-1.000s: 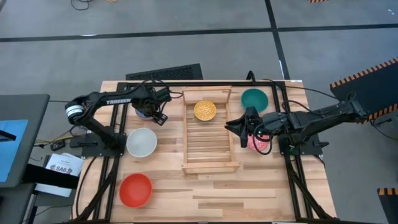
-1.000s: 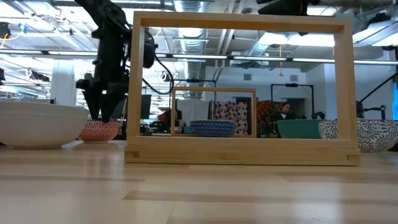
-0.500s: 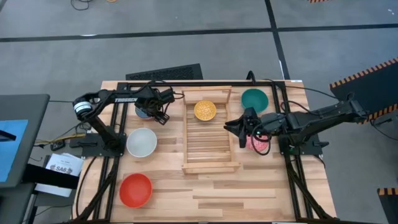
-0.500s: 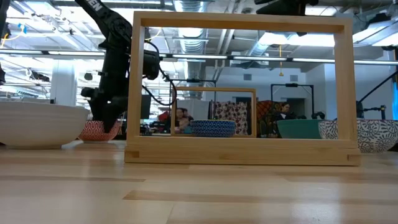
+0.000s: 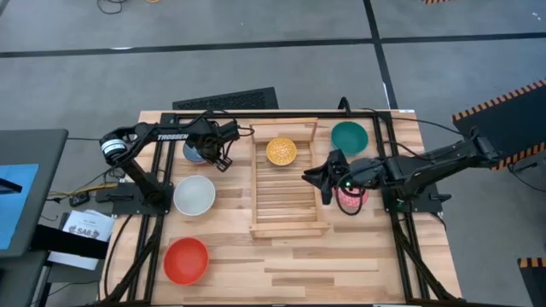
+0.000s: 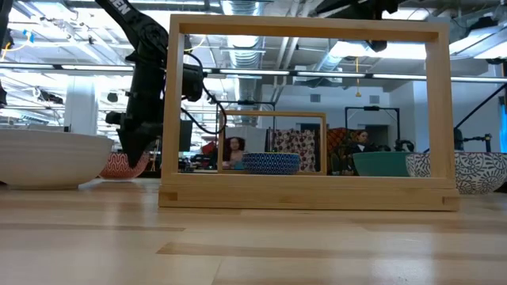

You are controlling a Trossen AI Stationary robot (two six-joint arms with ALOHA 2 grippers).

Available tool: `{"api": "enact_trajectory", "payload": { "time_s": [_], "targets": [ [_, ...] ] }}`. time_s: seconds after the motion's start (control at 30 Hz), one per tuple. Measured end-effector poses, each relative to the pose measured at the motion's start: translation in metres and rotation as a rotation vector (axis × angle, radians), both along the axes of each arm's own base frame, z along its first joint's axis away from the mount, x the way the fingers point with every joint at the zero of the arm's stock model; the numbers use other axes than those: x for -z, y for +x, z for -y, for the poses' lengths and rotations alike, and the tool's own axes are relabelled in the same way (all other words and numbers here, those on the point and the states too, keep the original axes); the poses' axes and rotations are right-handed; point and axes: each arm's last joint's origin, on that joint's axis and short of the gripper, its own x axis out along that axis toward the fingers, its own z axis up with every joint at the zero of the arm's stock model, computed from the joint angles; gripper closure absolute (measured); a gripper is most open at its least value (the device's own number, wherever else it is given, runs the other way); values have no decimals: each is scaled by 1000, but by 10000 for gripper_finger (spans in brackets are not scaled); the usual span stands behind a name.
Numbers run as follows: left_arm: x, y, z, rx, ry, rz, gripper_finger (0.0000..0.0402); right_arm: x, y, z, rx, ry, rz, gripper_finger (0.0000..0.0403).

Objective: Place and stack bowls onto a shelf
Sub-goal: Stack the blue patterned bowl on top of the yellow patterned bowl on the shelf

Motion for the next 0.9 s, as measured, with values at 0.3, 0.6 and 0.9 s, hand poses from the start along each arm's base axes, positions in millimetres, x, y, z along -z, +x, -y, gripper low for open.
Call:
{"api": "enact_trajectory", "payload": {
  "time_s": [0.3,0.6,0.9],
  "targets": [
    [-34,-8,9,35,-37,16,398,-9,-2,0,0,13,66,278],
    [-127,-3,58,235,16,139,399,-34,-9,14,46,13,263,278],
    [-153,25,133,587,18,214,399,-43,-14,28,110,13,332,278]
  ]
}}
